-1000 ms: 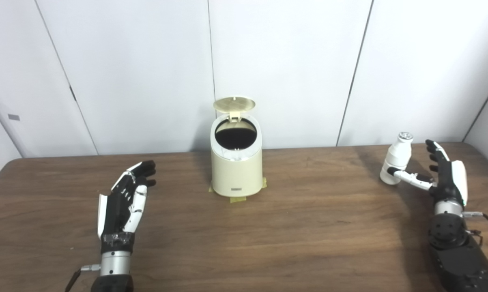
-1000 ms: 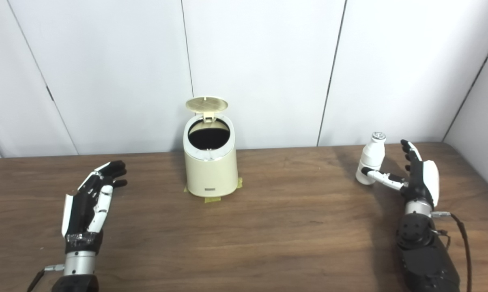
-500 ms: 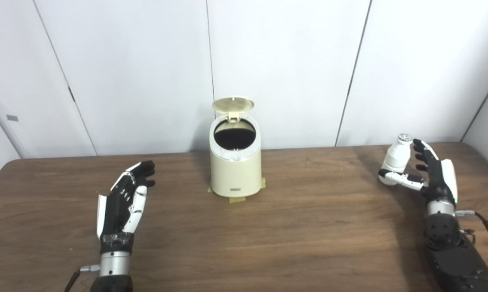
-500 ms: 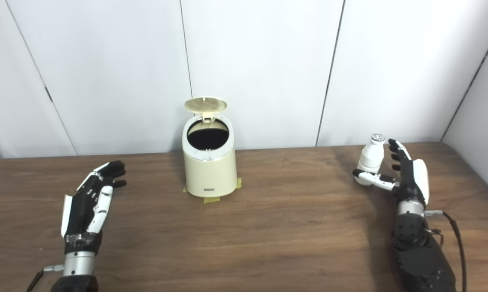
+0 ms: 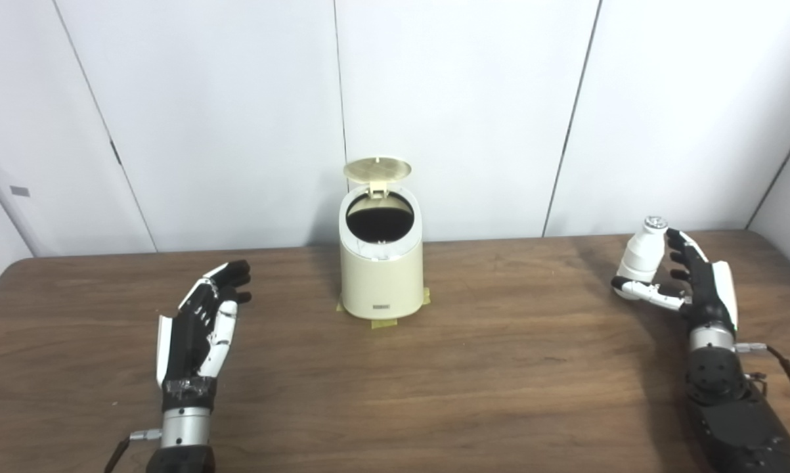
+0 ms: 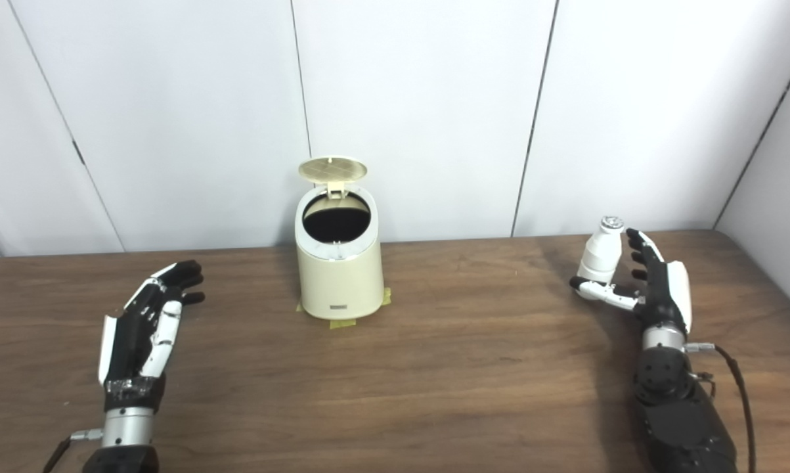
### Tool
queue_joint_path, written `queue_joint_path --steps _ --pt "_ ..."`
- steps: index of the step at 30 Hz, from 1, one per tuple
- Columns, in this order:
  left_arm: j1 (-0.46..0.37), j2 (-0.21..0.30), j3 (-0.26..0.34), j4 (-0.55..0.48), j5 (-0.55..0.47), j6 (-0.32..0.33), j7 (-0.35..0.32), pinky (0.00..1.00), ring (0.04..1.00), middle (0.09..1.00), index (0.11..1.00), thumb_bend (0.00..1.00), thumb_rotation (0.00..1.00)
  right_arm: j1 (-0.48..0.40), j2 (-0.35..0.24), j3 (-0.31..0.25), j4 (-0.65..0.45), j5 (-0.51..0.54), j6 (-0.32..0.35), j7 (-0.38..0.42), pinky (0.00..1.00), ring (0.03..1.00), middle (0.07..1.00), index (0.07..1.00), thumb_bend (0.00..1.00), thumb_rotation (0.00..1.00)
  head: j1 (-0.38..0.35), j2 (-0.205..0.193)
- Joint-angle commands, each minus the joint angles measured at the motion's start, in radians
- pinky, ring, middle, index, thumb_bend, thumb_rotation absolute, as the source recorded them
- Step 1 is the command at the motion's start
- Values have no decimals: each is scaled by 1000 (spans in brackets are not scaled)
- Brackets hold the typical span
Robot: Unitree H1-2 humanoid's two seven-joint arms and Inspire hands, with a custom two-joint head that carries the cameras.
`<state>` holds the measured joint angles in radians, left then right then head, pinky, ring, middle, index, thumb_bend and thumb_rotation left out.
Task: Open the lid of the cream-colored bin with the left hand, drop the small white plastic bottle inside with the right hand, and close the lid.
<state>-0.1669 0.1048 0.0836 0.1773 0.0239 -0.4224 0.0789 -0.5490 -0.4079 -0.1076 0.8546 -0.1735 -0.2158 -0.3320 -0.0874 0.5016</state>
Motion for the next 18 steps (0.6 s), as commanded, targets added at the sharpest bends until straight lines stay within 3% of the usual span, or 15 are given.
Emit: queue_joint_path --steps 1,7,18 --pt "62 6 -4 43 43 -30 8 699 776 781 761 297 620 -62 -23 -8 -19 15 -61 9 781 881 893 864 883 209 0 1" --pt "61 8 -6 43 38 -35 1 704 779 785 763 306 622 -69 -24 -5 -5 33 -76 21 814 884 877 828 883 187 1 1" --pt "60 4 -6 39 49 -32 10 692 770 777 757 297 625 -76 -32 5 9 30 -120 25 762 827 824 801 886 206 -1 3"
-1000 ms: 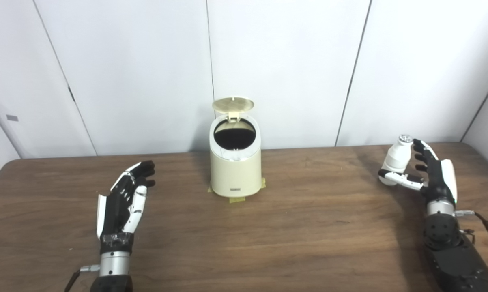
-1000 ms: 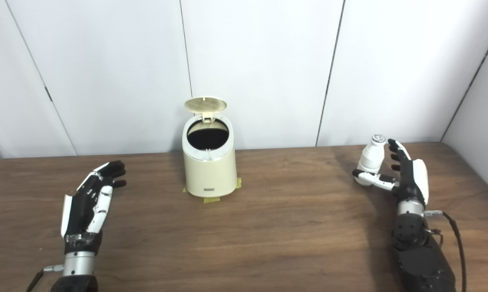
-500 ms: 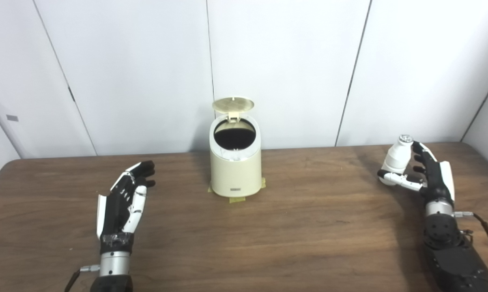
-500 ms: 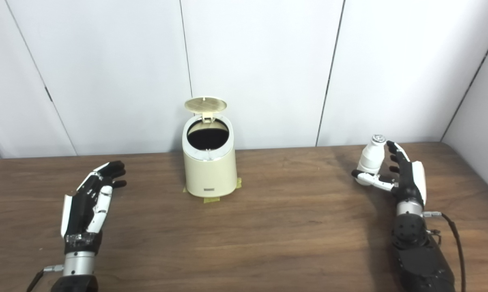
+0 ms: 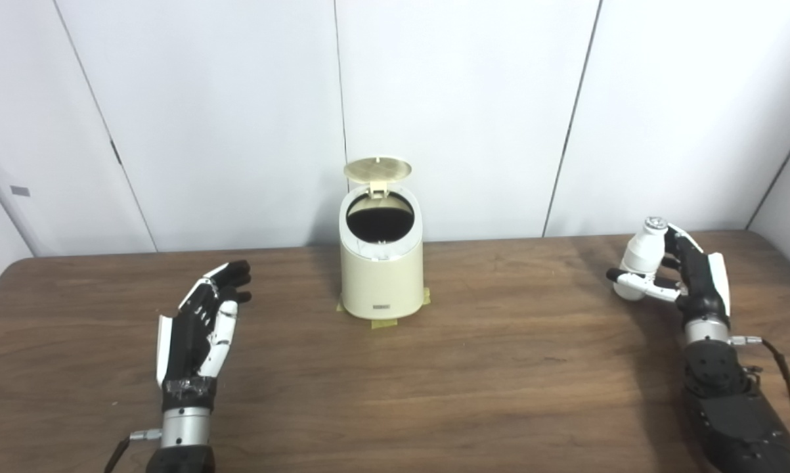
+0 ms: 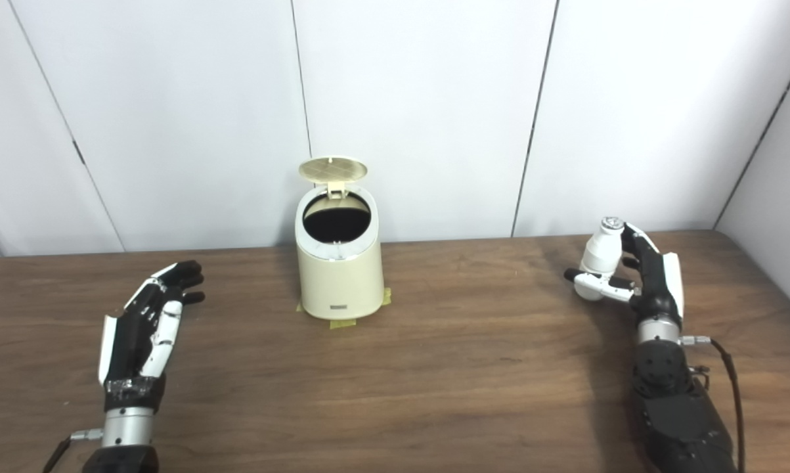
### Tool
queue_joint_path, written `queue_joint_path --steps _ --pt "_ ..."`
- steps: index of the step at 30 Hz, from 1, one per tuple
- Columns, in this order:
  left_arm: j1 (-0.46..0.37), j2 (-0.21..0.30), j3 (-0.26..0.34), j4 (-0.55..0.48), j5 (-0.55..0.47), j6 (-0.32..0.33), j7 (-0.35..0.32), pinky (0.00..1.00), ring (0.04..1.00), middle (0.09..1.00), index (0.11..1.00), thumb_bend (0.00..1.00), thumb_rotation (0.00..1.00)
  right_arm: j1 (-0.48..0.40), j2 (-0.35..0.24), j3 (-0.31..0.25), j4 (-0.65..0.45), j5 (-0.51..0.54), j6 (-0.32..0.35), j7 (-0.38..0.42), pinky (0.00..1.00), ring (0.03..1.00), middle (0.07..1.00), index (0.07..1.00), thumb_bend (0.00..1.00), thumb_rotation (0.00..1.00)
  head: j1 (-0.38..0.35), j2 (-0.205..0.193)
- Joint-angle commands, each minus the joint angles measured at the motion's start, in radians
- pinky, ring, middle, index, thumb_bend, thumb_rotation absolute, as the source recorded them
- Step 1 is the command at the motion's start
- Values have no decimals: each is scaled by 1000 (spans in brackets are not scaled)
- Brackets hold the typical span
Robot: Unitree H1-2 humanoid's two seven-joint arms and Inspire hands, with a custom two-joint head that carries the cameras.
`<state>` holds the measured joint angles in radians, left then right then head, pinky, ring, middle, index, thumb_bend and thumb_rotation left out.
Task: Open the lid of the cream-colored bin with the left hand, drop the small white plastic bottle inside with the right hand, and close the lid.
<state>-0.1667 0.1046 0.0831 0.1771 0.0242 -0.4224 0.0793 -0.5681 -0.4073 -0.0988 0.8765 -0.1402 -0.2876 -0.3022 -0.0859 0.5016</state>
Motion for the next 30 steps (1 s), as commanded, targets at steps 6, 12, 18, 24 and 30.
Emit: queue_joint_path --steps 6,12,18,24,30 --pt "62 4 -6 37 47 -31 9 705 772 778 758 292 627 -53 -31 -5 -14 4 -47 0 790 835 821 793 876 199 -2 3" --pt "63 4 -5 34 48 -24 10 695 772 777 759 291 626 -50 -28 -8 -17 3 -47 0 784 838 821 774 869 198 -1 9" --pt "61 4 -5 36 48 -25 12 690 772 778 757 309 627 -49 -29 -7 -18 -2 -59 -2 769 822 811 763 861 186 -1 9" --pt "65 3 -5 28 50 -21 12 689 771 778 758 311 637 -54 -21 -3 -15 -64 -38 -103 618 691 711 715 806 31 -1 12" --pt "65 7 -4 35 56 -34 14 697 775 778 759 305 642 -70 -4 -6 11 -110 -43 -249 390 439 489 525 529 0 -1 16"
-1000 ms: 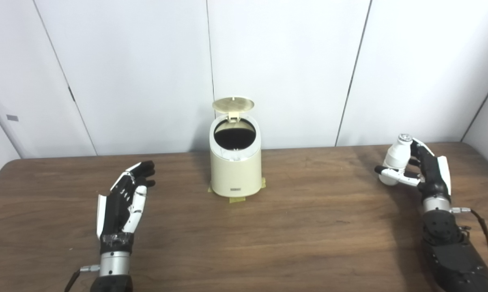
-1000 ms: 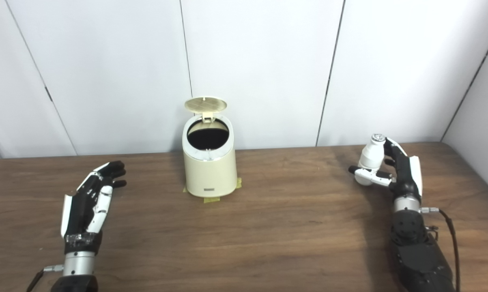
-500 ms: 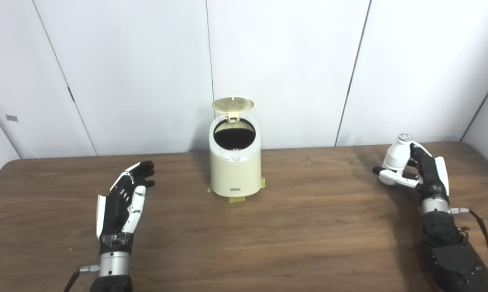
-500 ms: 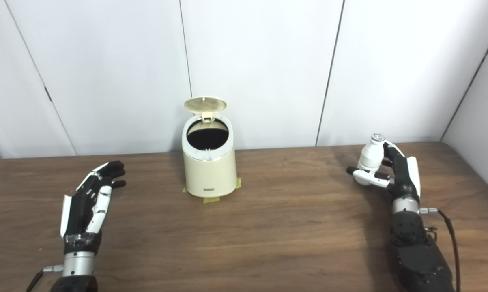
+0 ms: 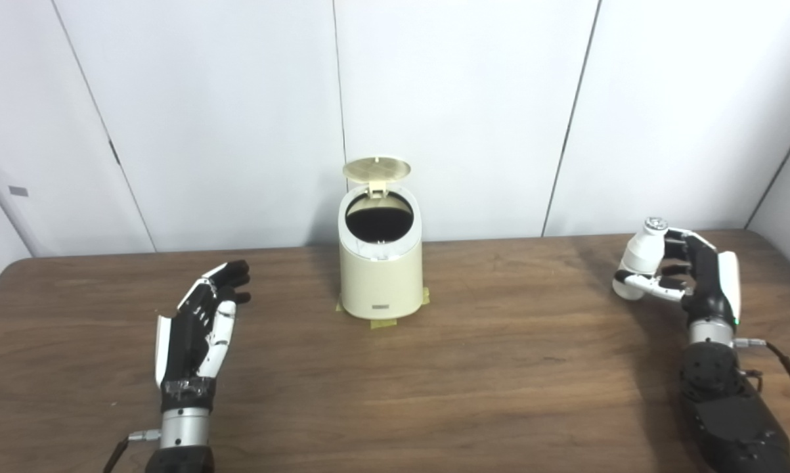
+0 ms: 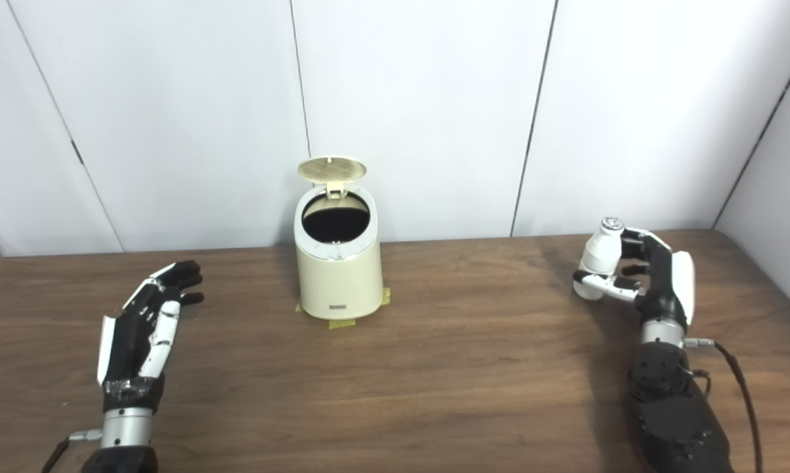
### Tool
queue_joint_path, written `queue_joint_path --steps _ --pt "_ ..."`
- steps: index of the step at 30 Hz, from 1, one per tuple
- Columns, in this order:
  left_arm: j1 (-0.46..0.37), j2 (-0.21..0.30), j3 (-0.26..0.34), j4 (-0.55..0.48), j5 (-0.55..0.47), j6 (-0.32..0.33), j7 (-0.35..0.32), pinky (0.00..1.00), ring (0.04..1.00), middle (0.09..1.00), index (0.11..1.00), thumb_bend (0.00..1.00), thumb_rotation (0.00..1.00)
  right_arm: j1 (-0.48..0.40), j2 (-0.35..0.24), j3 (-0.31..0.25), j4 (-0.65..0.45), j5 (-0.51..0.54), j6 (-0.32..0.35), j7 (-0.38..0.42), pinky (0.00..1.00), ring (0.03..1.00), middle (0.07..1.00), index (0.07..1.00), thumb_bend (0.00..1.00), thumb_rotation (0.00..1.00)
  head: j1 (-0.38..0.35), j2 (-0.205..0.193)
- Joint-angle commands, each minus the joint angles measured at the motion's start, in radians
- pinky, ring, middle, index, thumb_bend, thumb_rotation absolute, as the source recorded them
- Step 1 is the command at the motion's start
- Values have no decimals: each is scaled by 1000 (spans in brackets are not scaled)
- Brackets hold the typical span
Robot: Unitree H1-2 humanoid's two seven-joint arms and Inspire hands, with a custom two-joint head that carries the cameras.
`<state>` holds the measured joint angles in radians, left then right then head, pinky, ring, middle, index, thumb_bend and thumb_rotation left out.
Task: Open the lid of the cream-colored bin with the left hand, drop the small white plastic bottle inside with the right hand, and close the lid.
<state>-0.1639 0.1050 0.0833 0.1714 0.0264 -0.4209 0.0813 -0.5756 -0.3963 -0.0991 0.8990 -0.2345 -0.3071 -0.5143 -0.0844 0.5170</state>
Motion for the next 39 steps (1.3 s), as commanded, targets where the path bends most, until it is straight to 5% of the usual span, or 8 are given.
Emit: queue_joint_path --steps 1,21,30,39 --pt "63 7 -4 40 55 -35 12 696 774 778 759 305 645 -63 -14 -4 -10 -17 -26 -43 370 423 486 525 522 0 -2 1" --pt "64 3 -6 38 55 -29 11 684 770 778 758 298 640 -48 -11 -2 -34 -23 -25 -60 359 422 479 516 518 0 -6 1" --pt "58 3 -10 60 48 -42 6 692 771 780 760 296 640 11 15 7 -230 -31 -20 -15 283 373 471 538 511 0 -7 -1" --pt "62 2 -20 68 78 -41 17 720 774 776 753 308 641 41 55 36 -429 -56 -60 50 356 415 501 509 515 0 -3 -1"
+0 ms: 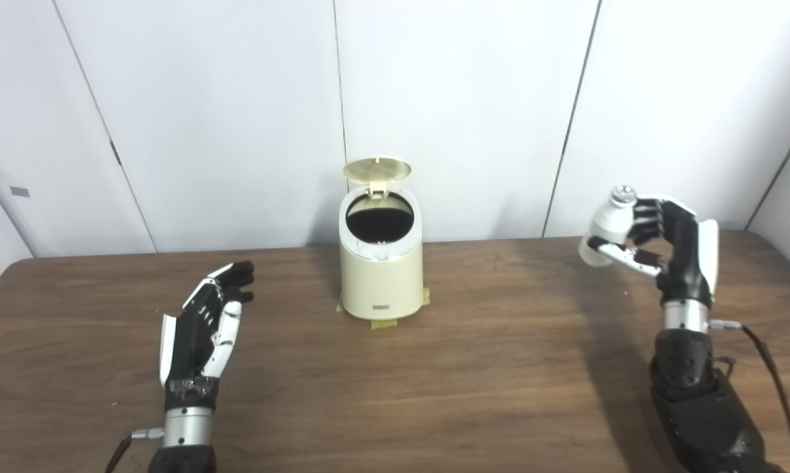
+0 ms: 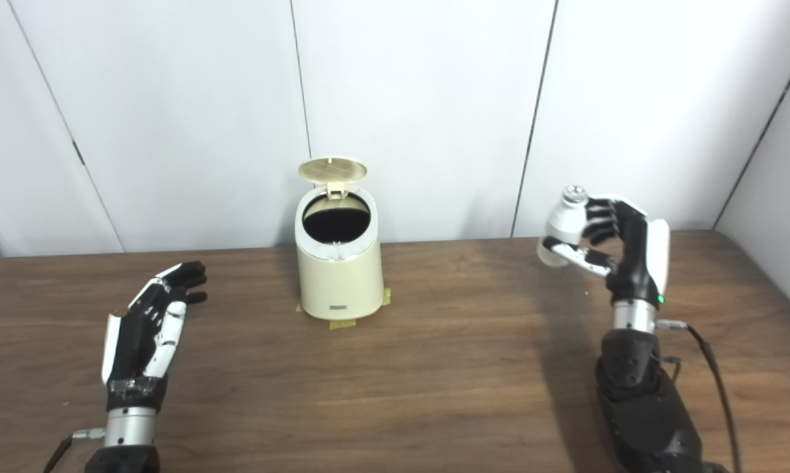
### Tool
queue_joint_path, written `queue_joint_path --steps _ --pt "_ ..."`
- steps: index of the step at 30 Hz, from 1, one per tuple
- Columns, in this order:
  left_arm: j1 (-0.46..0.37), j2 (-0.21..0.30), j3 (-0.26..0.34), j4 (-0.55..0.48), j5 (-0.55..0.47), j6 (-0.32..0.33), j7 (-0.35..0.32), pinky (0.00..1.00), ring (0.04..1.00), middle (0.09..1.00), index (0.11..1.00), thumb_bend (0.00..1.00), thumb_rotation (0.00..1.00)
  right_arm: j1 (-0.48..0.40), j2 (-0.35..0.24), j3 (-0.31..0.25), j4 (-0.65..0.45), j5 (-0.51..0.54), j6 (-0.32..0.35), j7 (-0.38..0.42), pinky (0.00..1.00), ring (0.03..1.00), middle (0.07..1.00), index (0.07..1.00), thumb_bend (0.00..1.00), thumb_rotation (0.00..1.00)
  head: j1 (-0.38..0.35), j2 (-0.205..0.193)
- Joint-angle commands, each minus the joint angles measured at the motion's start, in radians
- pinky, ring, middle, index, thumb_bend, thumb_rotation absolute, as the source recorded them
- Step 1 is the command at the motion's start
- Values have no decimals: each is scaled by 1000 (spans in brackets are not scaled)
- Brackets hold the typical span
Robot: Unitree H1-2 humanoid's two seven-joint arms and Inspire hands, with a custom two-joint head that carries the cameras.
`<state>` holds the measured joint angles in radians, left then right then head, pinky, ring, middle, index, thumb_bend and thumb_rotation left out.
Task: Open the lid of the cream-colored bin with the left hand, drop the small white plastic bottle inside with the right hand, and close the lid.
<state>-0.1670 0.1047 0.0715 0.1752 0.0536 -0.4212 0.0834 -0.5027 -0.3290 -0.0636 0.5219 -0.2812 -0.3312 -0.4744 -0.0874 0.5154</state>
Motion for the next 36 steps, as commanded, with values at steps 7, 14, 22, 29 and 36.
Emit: queue_joint_path --steps 7,14,22,29,36 --pt "63 0 -9 67 58 -38 22 721 779 778 754 317 653 -36 31 8 -173 24 -28 96 338 399 492 518 515 0 2 -1" --pt "58 -1 -17 72 57 -38 31 713 776 777 754 318 649 -40 67 20 -256 9 -14 153 370 424 482 522 516 0 2 -5" --pt "55 -6 -24 75 53 -35 35 716 774 776 753 310 648 -44 117 49 -347 31 -15 227 353 423 473 522 517 0 8 -10" --pt "53 -12 -27 83 52 -35 39 734 782 779 758 296 625 -52 162 92 -452 -15 15 278 366 442 468 516 517 0 13 -15" --pt "51 -18 -28 90 44 -43 40 729 781 779 759 320 621 -81 203 122 -475 -36 14 309 310 393 481 539 512 0 16 -16"
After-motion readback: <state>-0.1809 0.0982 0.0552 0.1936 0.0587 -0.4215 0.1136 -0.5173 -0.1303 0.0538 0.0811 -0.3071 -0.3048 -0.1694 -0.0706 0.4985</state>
